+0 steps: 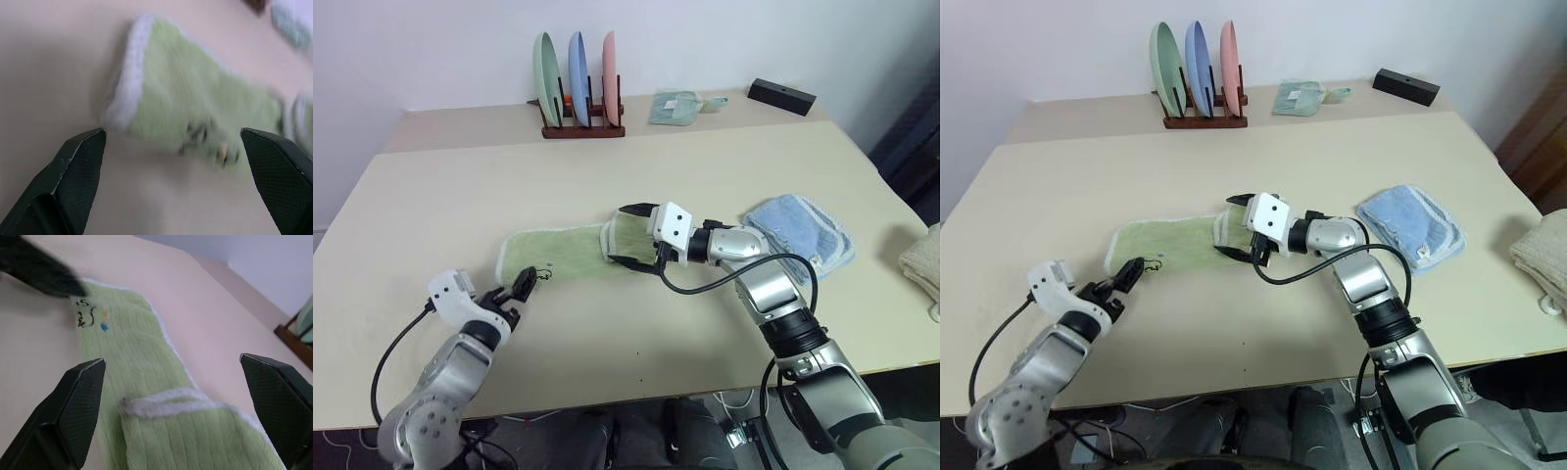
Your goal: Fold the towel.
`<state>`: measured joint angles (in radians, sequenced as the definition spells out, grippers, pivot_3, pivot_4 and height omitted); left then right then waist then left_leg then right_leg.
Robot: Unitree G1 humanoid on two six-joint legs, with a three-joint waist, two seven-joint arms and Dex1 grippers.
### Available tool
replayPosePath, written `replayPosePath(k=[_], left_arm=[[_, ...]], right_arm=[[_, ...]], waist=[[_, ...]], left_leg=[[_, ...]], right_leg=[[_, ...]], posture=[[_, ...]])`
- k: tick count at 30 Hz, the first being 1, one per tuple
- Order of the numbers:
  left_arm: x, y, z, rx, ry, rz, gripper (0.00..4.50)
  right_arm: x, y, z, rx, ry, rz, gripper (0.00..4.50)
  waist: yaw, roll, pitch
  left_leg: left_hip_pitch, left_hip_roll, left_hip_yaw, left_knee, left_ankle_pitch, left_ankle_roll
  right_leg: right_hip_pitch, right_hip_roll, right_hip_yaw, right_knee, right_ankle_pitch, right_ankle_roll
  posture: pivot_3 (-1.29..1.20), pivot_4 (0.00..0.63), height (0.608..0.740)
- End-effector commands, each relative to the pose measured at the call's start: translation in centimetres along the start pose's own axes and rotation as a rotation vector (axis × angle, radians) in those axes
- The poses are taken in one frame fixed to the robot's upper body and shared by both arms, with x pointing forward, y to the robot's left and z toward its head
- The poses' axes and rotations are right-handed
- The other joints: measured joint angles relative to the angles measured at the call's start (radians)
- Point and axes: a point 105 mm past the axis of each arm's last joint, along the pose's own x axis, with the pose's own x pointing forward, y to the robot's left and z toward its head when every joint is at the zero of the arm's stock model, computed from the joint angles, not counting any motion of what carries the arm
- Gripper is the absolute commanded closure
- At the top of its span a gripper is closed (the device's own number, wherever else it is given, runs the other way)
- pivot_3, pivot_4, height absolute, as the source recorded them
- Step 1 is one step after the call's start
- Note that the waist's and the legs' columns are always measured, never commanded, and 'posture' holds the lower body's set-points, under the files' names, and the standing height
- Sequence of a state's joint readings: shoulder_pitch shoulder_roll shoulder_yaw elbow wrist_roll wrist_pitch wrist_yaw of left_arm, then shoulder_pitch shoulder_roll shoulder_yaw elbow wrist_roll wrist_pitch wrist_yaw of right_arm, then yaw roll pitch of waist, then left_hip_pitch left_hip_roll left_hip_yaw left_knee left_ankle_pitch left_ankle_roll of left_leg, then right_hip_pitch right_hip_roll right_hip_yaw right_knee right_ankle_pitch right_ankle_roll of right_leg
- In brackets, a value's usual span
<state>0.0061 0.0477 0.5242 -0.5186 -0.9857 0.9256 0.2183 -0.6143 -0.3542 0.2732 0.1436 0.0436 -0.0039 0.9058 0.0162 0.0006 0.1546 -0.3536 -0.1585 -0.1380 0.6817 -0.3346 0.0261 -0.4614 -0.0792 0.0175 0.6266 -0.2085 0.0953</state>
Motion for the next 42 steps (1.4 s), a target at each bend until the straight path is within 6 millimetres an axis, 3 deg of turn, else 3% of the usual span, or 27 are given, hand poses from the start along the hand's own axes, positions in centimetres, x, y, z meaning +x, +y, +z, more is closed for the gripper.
replayPosePath(k=[1,2,5,12,15,21,24,28,35,37,42], left_arm=[[1.0,0.6,0.1,-0.127,0.012,0.054,0.00],[1.3,0.6,0.2,-0.159,0.003,0.066,0.00],[1.7,0.7,0.5,-0.186,-0.009,0.084,0.92],[2.3,0.1,2.2,-0.147,-0.085,0.051,4.48],[1.9,0.1,4.2,-0.127,-0.173,0.026,4.48],[-0.9,0.5,10.5,0.229,-0.339,-0.037,4.48],[-1.0,-1.3,12.0,0.384,-0.341,-0.116,4.48],[-0.2,-6.2,9.3,0.715,-0.193,-0.340,4.48],[1.5,-12.6,1.8,0.985,0.006,-0.703,4.48],[2.2,-13.3,0.0,1.040,0.046,-0.743,4.48],[4.0,-12.4,-3.2,1.177,0.147,-0.754,4.48]], right_arm=[[0.2,0.1,1.7,-0.059,-0.052,-0.004,0.02],[0.1,0.1,1.8,-0.061,-0.055,-0.007,0.02],[0.0,0.1,1.9,-0.065,-0.056,-0.012,0.00],[-0.6,0.4,1.5,-0.073,-0.030,-0.028,0.00],[-1.1,0.4,1.2,-0.068,-0.014,-0.033,0.00],[-3.5,0.6,0.5,0.021,0.020,0.021,0.00],[-4.2,1.2,0.3,0.056,0.028,0.068,0.00],[-4.2,1.3,-0.1,0.052,0.045,0.073,0.00],[-3.9,1.2,-0.2,0.059,0.043,0.054,0.00],[-4.0,1.2,-0.3,0.059,0.049,0.044,0.00],[-4.8,0.9,-0.6,0.061,0.072,0.003,0.00]], waist=[[0.000,0.000,0.000],[0.000,0.000,0.000],[-0.001,0.000,0.000],[0.010,-0.001,0.000],[0.012,-0.001,0.000],[0.011,-0.001,0.000],[0.019,-0.001,0.000],[0.025,-0.001,0.000],[0.022,-0.001,0.000],[0.021,-0.001,0.000],[0.021,-0.001,0.001]], left_leg=[[0.000,0.000,0.000,0.000,0.000,0.000],[0.000,0.000,0.000,0.000,0.000,0.000],[0.000,0.000,0.000,0.000,0.000,0.000],[0.000,0.000,0.000,0.001,0.000,0.000],[0.000,0.000,0.000,0.001,0.000,-0.001],[0.000,0.000,0.000,0.000,0.000,-0.001],[0.000,0.000,0.000,0.000,0.000,-0.001],[0.000,0.000,0.000,0.001,0.000,-0.001],[-0.001,0.000,0.000,-0.001,0.000,-0.001],[-0.001,0.000,0.000,-0.001,0.000,-0.001],[-0.001,0.000,0.000,-0.001,0.000,-0.001]], right_leg=[[0.000,0.000,0.000,0.000,0.000,0.000],[0.000,0.000,0.000,0.000,0.000,0.000],[0.000,0.000,0.000,0.000,0.000,0.000],[0.000,0.000,0.000,0.000,0.000,0.000],[0.000,0.000,0.000,0.000,0.000,0.000],[-0.001,0.001,0.001,0.000,0.000,0.000],[0.000,0.001,0.001,0.000,0.000,0.000],[0.001,0.000,0.000,0.000,0.000,0.000],[-0.001,0.000,0.000,-0.001,0.000,0.000],[0.000,0.000,0.000,-0.001,0.000,0.000],[-0.001,0.001,0.001,-0.001,0.000,0.000]], posture=[[0.00,0.150,0.740],[0.00,0.150,0.740],[0.00,0.150,0.740],[0.00,0.150,0.740],[0.00,0.150,0.740],[0.00,0.150,0.740],[0.00,0.150,0.740],[0.00,0.150,0.740],[0.00,0.150,0.740],[0.00,0.150,0.740],[0.00,0.150,0.740]])
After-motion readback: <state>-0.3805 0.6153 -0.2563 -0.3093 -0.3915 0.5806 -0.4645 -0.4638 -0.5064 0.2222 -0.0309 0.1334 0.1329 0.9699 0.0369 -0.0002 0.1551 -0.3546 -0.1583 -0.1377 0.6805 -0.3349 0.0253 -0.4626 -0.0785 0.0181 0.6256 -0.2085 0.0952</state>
